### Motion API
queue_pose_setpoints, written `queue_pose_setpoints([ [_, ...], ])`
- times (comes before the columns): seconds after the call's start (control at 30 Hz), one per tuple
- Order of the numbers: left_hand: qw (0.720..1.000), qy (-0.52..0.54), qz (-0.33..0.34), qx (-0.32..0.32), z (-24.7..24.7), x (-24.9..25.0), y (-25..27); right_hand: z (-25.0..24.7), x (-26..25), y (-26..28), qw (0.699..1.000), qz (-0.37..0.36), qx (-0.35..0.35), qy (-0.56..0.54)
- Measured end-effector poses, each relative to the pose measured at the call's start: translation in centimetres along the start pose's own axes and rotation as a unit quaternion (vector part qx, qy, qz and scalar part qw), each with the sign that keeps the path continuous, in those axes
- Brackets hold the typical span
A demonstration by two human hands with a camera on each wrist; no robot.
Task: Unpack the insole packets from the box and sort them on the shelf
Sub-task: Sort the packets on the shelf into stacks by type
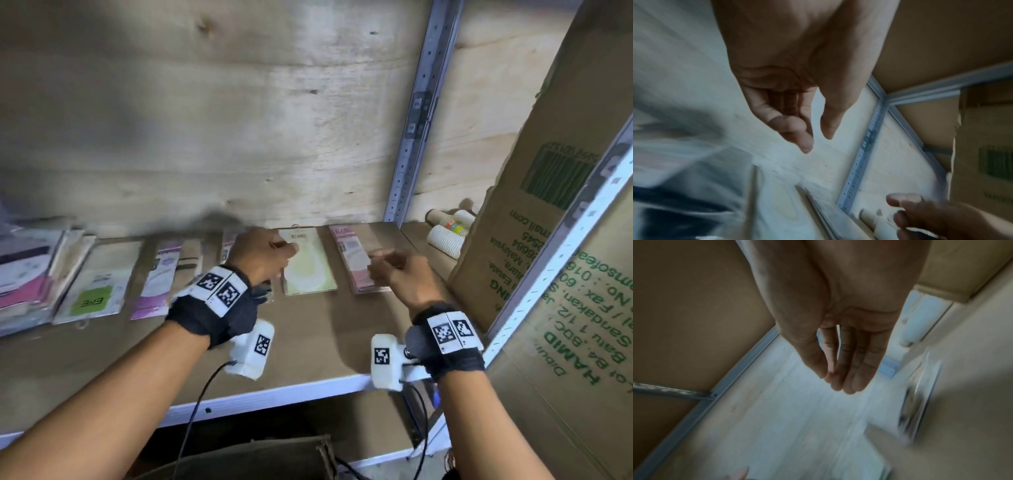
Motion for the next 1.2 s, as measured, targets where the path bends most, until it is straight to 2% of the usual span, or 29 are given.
queue_pose_setpoints([
  [0.07,0.999,0.034,-0.012,0.037,-2.7,-3.4,1.6,2.7,-0.8,1.7,0.994,0.017,-0.053,-0.089],
  [0.17,0.991,0.095,-0.043,0.084,-6.2,-8.5,3.3,7.8,-1.9,4.1,0.983,0.047,-0.13,-0.119],
  [0.33,0.967,0.184,-0.111,0.137,-11.5,-14.7,3.8,17.8,-3.6,6.9,0.963,0.084,-0.23,-0.112],
  [0.53,0.958,0.181,-0.133,0.181,-17.8,-20.3,4.5,29.5,-5.7,6.7,0.947,0.092,-0.299,-0.077],
  [0.67,0.947,0.196,-0.148,0.208,-20.1,-23.5,5.4,36.8,-5.3,5.1,0.948,0.133,-0.291,-0.002],
  [0.73,0.941,0.207,-0.159,0.214,-20.6,-24.7,5.5,39.9,-4.9,4.5,0.948,0.095,-0.286,0.098],
  [0.8,0.938,0.212,-0.174,0.211,-20.8,-25.6,5.6,42.5,-4.7,4.6,0.92,0.028,-0.298,0.254],
  [0.87,0.939,0.211,-0.178,0.206,-20.9,-26.1,5.6,44.8,-4.8,4.8,0.891,0.004,-0.308,0.334],
  [0.93,0.938,0.219,-0.172,0.209,-21.0,-26.3,5.7,46.5,-4.5,4.5,0.884,0.011,-0.307,0.353],
  [1.07,0.941,0.211,-0.168,0.206,-21.7,-26.6,6.1,47.5,-3.4,3.7,0.92,0.081,-0.283,0.26],
  [1.2,0.938,0.222,-0.159,0.212,-22.3,-26.5,6.1,48.3,-3.7,3.4,0.929,0.101,-0.288,0.209],
])
Point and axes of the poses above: each hand's wrist, its own y-axis away from the middle knuckle, its own z-axis out of the palm, x = y × z, the point moved 4 cm from there along -y, towards the middle knuckle, and after that the axes turned 10 degrees about -y, right-handed, at the moved point
